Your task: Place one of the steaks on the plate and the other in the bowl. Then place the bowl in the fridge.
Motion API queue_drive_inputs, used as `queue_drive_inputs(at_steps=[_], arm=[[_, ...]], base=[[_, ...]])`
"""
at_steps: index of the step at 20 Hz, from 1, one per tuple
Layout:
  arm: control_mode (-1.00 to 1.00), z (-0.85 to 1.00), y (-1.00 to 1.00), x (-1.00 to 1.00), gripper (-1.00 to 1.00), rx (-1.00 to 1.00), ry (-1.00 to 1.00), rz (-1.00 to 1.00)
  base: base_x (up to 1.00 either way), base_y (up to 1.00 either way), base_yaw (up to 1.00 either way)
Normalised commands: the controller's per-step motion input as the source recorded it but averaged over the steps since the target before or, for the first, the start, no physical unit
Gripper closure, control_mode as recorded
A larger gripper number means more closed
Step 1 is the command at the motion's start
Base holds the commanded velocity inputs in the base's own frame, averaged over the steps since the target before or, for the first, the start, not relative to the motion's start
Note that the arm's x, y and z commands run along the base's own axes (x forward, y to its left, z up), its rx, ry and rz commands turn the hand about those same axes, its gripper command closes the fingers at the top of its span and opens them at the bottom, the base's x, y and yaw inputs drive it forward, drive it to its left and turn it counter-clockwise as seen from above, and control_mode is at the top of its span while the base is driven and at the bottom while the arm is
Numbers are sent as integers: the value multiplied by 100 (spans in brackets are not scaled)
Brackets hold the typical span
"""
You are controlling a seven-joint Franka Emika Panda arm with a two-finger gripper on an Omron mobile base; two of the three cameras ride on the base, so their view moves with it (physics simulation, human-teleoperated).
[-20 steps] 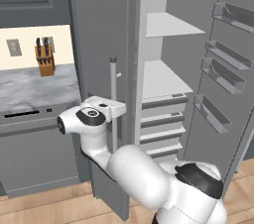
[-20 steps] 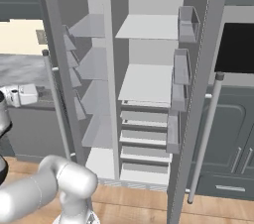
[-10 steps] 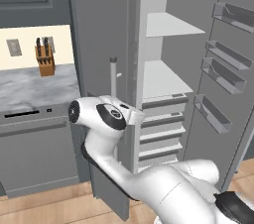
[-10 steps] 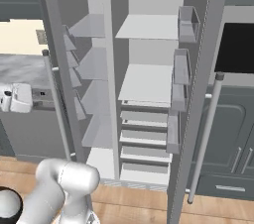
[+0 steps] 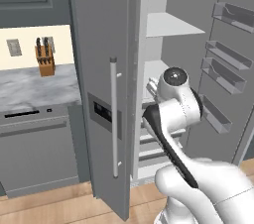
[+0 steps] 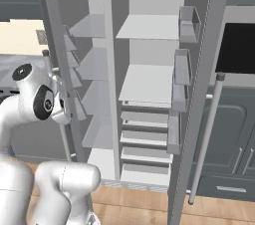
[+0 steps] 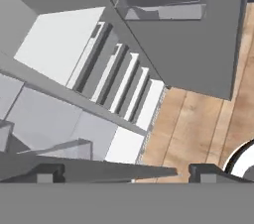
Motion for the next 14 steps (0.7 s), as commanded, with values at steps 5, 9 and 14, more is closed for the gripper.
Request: queue_drive_inputs(at_steps=[5, 9, 14], arm=[[-100, -33, -72, 100, -100, 80, 17, 21], [-100, -33, -23, 100, -100, 63, 10, 28], [-100, -24, 31, 100, -100, 25, 3, 32]], base=[[0, 0, 0], [0, 0, 0], [0, 0, 0]])
